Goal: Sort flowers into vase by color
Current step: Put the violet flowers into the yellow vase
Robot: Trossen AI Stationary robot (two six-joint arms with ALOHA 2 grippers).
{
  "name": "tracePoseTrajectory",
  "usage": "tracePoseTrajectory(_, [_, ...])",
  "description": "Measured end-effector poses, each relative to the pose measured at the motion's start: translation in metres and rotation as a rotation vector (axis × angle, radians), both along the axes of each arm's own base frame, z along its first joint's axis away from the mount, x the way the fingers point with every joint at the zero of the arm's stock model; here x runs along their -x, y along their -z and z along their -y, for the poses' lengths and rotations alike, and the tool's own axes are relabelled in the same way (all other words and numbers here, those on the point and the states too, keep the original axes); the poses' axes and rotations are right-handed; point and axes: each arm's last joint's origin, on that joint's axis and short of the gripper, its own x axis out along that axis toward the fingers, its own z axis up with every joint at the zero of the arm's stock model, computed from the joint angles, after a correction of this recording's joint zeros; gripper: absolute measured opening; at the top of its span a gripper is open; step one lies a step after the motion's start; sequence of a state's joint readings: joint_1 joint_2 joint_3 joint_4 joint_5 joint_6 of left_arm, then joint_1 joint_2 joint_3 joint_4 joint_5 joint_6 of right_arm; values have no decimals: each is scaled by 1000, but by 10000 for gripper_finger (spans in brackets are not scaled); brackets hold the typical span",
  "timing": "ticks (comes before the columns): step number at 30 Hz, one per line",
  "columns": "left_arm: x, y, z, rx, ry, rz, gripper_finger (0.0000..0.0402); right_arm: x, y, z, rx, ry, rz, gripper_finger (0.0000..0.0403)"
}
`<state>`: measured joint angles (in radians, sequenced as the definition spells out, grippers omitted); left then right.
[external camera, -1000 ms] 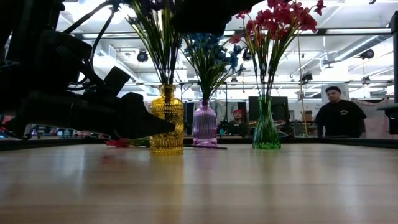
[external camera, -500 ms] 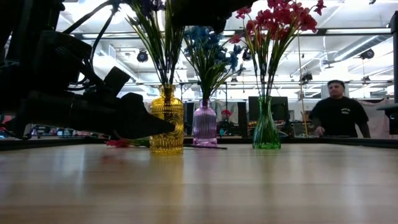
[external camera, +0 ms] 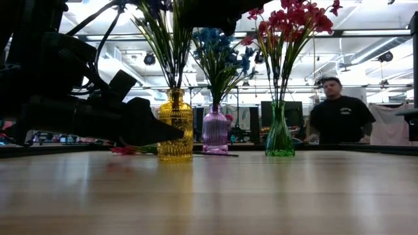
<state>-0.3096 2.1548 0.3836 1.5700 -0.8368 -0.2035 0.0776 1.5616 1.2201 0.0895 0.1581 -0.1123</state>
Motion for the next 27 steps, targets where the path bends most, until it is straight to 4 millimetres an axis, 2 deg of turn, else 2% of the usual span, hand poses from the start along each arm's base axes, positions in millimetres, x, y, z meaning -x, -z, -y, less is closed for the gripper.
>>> tracePoseTrajectory(5, [0,0,0,0,2,0,276,-4,5,1,1,4,-10,13])
tracePoseTrajectory(11, [0,0,0,1,6,0,276,-14,25,3,-2,14,-64,13])
tracePoseTrajectory(27, [-1,0,0,1,9,-3,276,-21,40,5,-1,22,-93,13])
